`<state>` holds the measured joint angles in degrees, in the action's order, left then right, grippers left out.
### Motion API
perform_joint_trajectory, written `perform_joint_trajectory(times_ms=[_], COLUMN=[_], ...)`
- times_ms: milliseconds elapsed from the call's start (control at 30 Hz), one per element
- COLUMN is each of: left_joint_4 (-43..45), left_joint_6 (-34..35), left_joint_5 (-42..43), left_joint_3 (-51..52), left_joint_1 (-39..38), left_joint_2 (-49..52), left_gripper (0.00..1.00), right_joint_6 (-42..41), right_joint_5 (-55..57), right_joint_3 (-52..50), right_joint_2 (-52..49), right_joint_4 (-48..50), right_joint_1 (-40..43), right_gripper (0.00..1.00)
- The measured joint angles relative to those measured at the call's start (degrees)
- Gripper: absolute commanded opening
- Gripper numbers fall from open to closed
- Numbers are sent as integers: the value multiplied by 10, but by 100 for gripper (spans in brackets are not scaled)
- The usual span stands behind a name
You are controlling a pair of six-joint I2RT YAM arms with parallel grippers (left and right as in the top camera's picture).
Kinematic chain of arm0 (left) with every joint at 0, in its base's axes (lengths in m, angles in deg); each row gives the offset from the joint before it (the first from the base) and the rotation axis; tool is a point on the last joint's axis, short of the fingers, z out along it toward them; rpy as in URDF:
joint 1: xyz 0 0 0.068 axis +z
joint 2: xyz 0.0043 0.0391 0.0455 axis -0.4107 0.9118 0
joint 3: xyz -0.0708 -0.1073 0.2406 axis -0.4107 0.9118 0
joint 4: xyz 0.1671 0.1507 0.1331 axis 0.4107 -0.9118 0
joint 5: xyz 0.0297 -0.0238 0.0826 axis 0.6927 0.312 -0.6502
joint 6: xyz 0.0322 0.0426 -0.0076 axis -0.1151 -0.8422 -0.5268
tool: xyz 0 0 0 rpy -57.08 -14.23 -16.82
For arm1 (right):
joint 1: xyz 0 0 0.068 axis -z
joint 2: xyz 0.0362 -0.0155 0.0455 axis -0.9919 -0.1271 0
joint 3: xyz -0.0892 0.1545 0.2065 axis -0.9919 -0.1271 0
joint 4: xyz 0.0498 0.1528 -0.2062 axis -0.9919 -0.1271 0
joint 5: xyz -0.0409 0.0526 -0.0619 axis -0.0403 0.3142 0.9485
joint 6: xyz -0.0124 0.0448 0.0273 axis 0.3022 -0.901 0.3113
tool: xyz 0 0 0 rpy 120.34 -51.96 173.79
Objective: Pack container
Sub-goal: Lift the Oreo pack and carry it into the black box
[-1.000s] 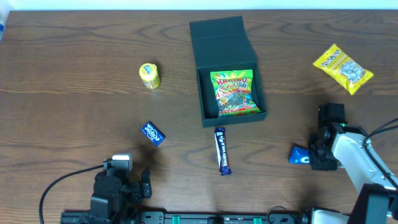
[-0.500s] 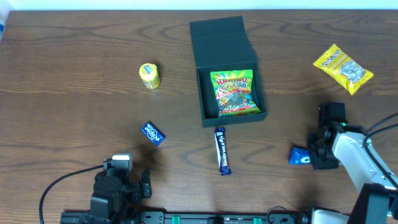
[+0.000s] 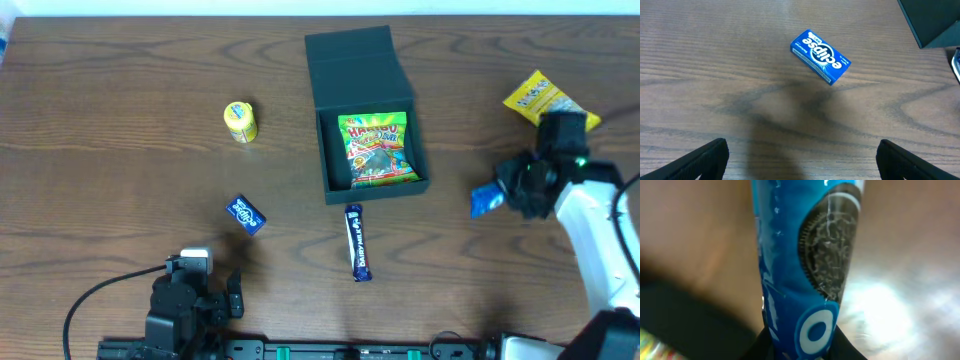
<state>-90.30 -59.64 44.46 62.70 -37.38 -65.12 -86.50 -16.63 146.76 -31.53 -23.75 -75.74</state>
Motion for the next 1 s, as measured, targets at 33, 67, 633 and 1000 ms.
perform_joint_trajectory(times_ms=[33,67,633,1000], left_joint_4=[0,0,0,0], left_joint_6=[0,0,0,0], left_joint_5=[0,0,0,0], left_joint_3=[0,0,0,0], left_joint_1=[0,0,0,0], left_joint_2=[0,0,0,0], left_gripper=[95,95,95,95], right_joint_6=[32,64,294,330], right_joint_5=[-20,-43,-140,-150], right_joint_3=[18,38,259,360], right_joint_2=[0,0,-12,-185], right_joint_4=[-3,-9,-90,-105], right_joint_1=[-4,-10,-294,-312], right_gripper=[2,2,2,1])
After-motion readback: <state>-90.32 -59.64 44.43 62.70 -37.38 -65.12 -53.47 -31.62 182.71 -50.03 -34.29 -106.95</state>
